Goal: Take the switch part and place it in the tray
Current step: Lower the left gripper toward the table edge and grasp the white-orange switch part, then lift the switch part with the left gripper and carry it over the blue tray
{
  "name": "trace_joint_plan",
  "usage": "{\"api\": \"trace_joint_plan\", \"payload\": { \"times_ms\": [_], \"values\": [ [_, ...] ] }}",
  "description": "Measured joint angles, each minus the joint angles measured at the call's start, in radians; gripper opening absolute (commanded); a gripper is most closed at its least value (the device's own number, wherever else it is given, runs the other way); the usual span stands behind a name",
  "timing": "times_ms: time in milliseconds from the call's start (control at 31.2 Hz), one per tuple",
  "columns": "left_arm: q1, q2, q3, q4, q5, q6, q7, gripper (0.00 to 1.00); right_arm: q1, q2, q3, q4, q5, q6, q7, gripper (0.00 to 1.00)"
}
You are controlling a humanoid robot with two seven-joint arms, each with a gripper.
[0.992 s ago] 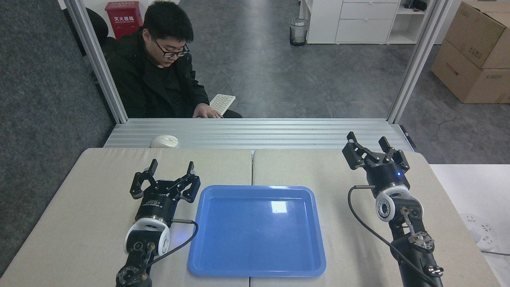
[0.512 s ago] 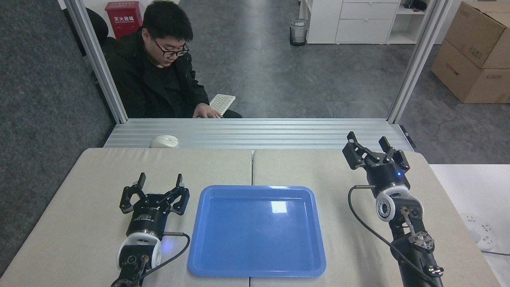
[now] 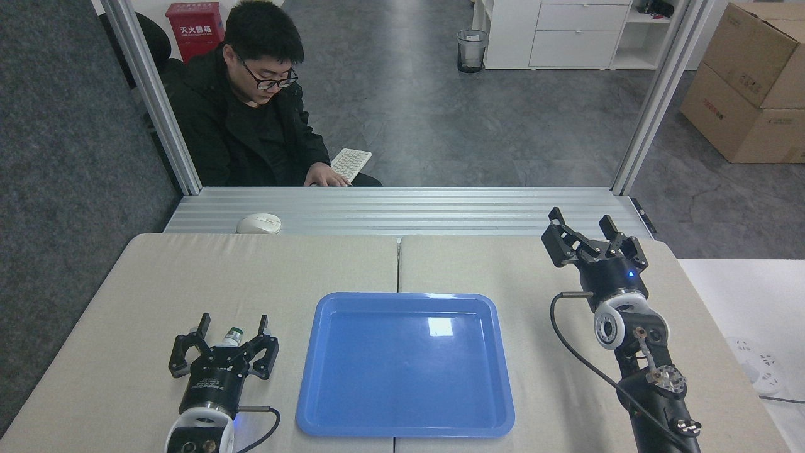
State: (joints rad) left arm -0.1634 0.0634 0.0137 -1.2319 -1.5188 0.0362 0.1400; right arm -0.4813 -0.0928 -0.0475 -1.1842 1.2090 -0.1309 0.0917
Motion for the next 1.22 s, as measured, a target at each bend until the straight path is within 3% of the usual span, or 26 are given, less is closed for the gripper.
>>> {"api": "trace_joint_plan", "payload": {
  "times_ms": [672, 1056, 1152, 1216],
  "values": [
    [-0.006, 0.028, -0.01, 0.156, -0.002, 0.003, 0.029, 0.97, -0.001, -0.002, 0.001, 0.0, 0.0, 0.0, 0.0, 1.0],
    [-0.019, 0.039, -0.012, 0.208, -0.003, 0.013, 0.039, 0.3, -0.001, -0.002, 0.001, 0.0, 0.0, 0.0, 0.0, 1.0],
    [-0.022, 0.042, -0.012, 0.218, -0.003, 0.013, 0.04, 0.07, -0.001, -0.002, 0.001, 0.0, 0.0, 0.0, 0.0, 1.0],
    [-0.024, 0.044, -0.012, 0.223, -0.003, 0.013, 0.041, 0.0, -0.002, -0.002, 0.001, 0.0, 0.0, 0.0, 0.0, 1.0]
  ]
}}
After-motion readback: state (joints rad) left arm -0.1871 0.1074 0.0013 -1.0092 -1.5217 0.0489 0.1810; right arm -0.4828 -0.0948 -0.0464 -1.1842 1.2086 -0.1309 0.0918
